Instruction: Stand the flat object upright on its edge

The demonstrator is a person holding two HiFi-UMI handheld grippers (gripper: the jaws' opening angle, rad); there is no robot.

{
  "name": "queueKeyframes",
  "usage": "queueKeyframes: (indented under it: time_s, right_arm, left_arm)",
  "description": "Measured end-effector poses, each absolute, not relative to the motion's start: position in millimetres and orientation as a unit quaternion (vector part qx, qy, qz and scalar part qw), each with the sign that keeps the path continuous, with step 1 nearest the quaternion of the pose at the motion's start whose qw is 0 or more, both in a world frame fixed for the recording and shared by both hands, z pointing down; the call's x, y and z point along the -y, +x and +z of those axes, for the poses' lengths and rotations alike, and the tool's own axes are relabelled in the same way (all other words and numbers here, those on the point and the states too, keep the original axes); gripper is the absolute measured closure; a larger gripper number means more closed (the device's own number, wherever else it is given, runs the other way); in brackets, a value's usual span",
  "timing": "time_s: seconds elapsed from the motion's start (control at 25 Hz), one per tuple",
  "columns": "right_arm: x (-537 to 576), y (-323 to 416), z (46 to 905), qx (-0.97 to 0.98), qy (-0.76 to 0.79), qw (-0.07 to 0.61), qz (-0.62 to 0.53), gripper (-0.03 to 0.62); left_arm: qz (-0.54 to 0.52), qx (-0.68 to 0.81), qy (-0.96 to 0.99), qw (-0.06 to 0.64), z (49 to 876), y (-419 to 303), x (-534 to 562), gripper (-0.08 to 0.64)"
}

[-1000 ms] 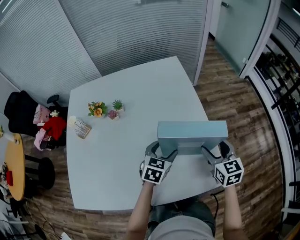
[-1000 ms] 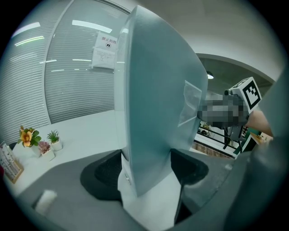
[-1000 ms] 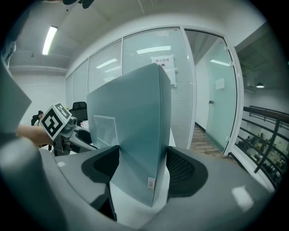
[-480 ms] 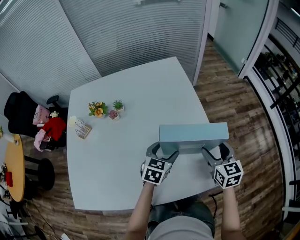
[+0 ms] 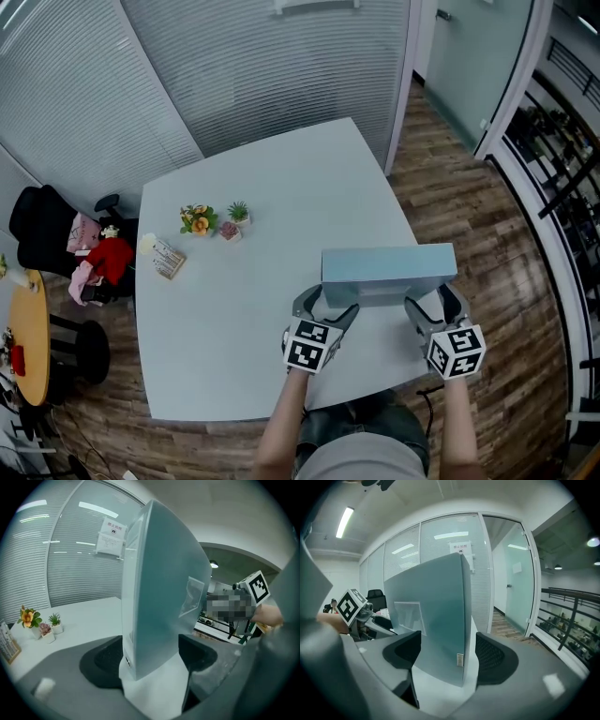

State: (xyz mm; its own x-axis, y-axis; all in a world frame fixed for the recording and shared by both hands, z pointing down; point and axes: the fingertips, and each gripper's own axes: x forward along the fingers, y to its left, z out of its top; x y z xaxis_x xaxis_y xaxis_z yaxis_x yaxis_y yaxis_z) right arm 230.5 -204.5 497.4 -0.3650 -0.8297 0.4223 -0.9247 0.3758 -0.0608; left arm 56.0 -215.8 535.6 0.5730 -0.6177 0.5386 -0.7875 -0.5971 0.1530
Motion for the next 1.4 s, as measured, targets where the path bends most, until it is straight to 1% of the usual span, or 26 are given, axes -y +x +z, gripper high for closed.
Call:
queueKeyframes:
  time_s: [0.2,0.24,0.28,0.4,0.48,0.56,0.6,0.68,0.72,0.84,1.0,1.28,1.4]
  right_arm:
    - [197,236,482,0.805,0.560,0.152,0.124,0.206]
    - [196,237,477,0.803,0.566,0.147,0.118,0.226]
    - [195,239,472,0.800,0.573,0.141,0.112,0.263]
    - [192,245,455,0.791,0.592,0.125,0.093,0.322]
    - [191,246,446,0.786,0.601,0.121,0.081,0.347]
    - [191,247,436,0.781,0.609,0.117,0.068,0.370]
    - [190,249,431,0.778,0.614,0.114,0.061,0.381]
    - [189,253,421,0.772,0.625,0.105,0.050,0.390]
    - [189,255,416,0.769,0.630,0.099,0.046,0.405]
    - [188,257,404,0.763,0.640,0.085,0.036,0.447]
    - [190,257,395,0.757,0.648,0.087,0.020,0.474]
    - [190,260,384,0.749,0.658,0.073,0.012,0.503]
    - [191,262,383,0.747,0.661,0.070,0.013,0.514]
  left_arm:
    - [0.196,0.419,0.869,0.179,519,46,207,0.195]
    - [0.189,0.423,0.869,0.175,514,44,206,0.195]
    - [0.181,0.427,0.869,0.171,508,42,205,0.195]
    - [0.157,0.430,0.874,0.163,488,37,198,0.196]
    - [0.140,0.436,0.875,0.157,474,30,196,0.200]
    - [0.122,0.450,0.873,0.146,458,20,196,0.222]
    - [0.111,0.458,0.871,0.140,449,15,196,0.255]
    - [0.089,0.475,0.866,0.130,433,5,198,0.356]
    - [0.080,0.482,0.863,0.125,426,1,199,0.392]
    - [0.061,0.506,0.853,0.111,408,-11,204,0.454]
    - [0.045,0.533,0.840,0.089,389,-24,210,0.519]
    - [0.037,0.542,0.836,0.079,377,-29,215,0.558]
    - [0.036,0.546,0.834,0.074,375,-29,216,0.558]
